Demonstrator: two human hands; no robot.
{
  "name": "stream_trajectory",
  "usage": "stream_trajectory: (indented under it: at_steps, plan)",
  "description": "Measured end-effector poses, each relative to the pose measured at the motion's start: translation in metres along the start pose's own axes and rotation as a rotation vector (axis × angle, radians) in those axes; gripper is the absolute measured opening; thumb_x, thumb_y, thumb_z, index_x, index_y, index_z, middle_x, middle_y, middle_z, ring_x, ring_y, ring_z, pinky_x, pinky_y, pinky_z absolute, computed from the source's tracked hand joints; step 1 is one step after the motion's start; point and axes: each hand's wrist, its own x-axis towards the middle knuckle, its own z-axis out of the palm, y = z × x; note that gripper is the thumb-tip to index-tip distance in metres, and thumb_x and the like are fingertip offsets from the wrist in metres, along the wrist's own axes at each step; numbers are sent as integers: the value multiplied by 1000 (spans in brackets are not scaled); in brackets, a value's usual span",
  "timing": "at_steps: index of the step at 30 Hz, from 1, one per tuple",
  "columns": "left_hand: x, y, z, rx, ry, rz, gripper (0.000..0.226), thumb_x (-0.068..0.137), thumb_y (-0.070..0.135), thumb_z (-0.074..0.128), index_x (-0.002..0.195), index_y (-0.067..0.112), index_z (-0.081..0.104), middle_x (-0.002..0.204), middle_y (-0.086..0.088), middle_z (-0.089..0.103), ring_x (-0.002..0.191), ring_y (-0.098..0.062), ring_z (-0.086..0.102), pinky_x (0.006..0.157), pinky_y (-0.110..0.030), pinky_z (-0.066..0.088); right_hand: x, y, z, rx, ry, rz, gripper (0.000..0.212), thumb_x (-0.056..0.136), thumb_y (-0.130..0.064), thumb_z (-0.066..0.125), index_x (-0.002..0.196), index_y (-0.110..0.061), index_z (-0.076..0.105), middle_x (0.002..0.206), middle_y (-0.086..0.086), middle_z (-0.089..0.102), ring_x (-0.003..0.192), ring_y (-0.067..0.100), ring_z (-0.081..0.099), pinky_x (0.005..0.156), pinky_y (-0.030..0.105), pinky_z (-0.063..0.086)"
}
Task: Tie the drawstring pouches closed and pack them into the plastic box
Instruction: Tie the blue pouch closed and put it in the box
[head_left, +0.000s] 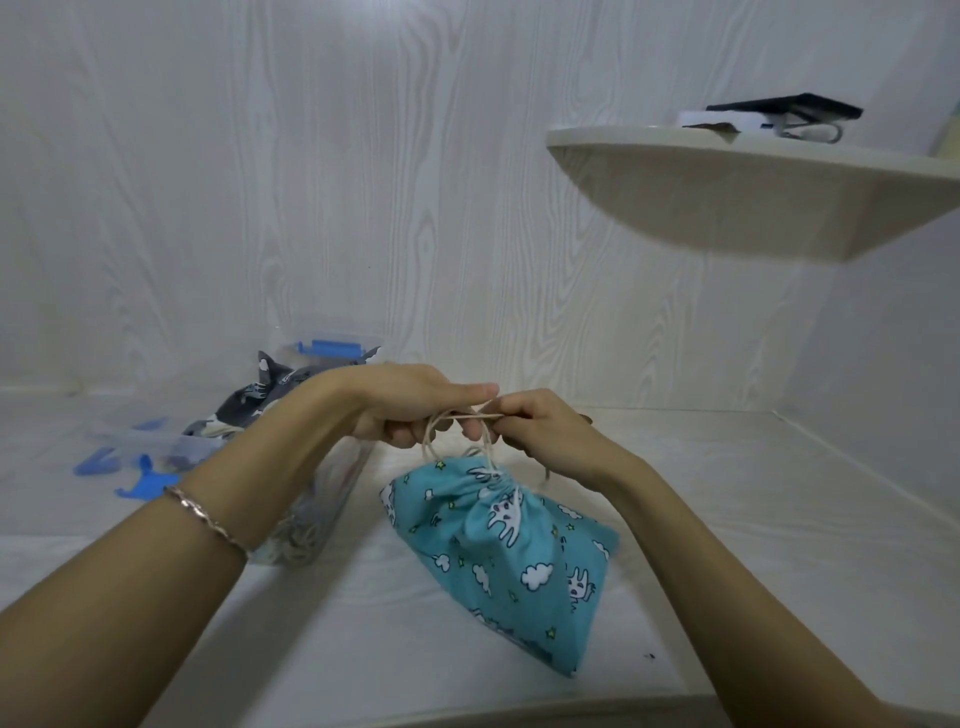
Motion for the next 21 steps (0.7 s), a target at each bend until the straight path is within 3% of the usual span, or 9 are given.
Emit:
stream_trajectory:
  at_steps: [2, 5, 8, 12, 15, 18, 20, 21]
  plan:
    - [1, 0, -1, -29, -13, 14, 44, 91, 52, 54, 63, 21, 68, 48, 7, 31, 43, -8, 19, 40, -19, 15, -3, -1, 0, 135, -50, 28, 38, 93, 3, 43, 77, -16, 71, 62, -8, 53, 54, 6, 33, 55, 21, 28]
    - [6, -1, 3, -64, 49, 46, 44, 94, 45, 53, 57, 22, 56, 48, 5, 31, 41, -8, 19, 40, -20, 15, -4, 2, 0, 325, -82, 23, 28, 91, 6, 47, 84, -5, 71, 83, 10, 58, 54, 3, 38, 51, 16, 28]
    - [13, 0, 9, -104, 117, 63, 42, 95, 47, 51, 63, 19, 52, 53, 2, 31, 43, -9, 22, 39, -19, 17, -3, 5, 2, 389, 2, 0, 15, 87, 3, 58, 100, 9, 63, 63, 0, 59, 49, 5, 38, 47, 17, 27]
    - [18, 4, 11, -119, 157, 74, 39, 96, 44, 49, 78, 10, 56, 59, 0, 32, 44, -9, 26, 37, -19, 19, -6, 7, 2, 465, 109, -34, 31, 87, -18, 71, 114, -11, 60, 72, 5, 61, 50, 10, 36, 47, 21, 26]
    - [20, 5, 16, -131, 159, 93, 41, 97, 46, 47, 71, 15, 50, 60, 1, 34, 46, -10, 26, 39, -19, 19, -3, 9, 6, 493, 240, -54, 22, 92, -24, 64, 110, -12, 68, 60, -4, 55, 46, 7, 34, 43, 19, 24]
    - [17, 7, 18, -123, 172, 105, 55, 95, 58, 37, 82, 11, 60, 62, 1, 32, 48, -11, 23, 42, -21, 18, -1, 12, 7, 600, 319, -35, 29, 99, -30, 52, 103, -8, 70, 57, -4, 49, 45, 7, 29, 43, 21, 20]
    - [13, 6, 14, -33, 196, 114, 67, 91, 67, 32, 89, 8, 65, 60, 2, 27, 47, -11, 21, 42, -21, 19, -1, 14, 3, 735, 365, 12, 36, 101, -34, 46, 98, -7, 70, 65, 1, 56, 53, 9, 41, 49, 20, 33]
    - [11, 4, 11, 16, 225, 124, 67, 89, 68, 34, 83, 9, 64, 59, 2, 24, 47, -11, 20, 41, -21, 19, 0, 14, 0, 851, 388, 36, 40, 102, -35, 43, 93, -6, 69, 71, 4, 62, 62, 11, 51, 61, 22, 44]
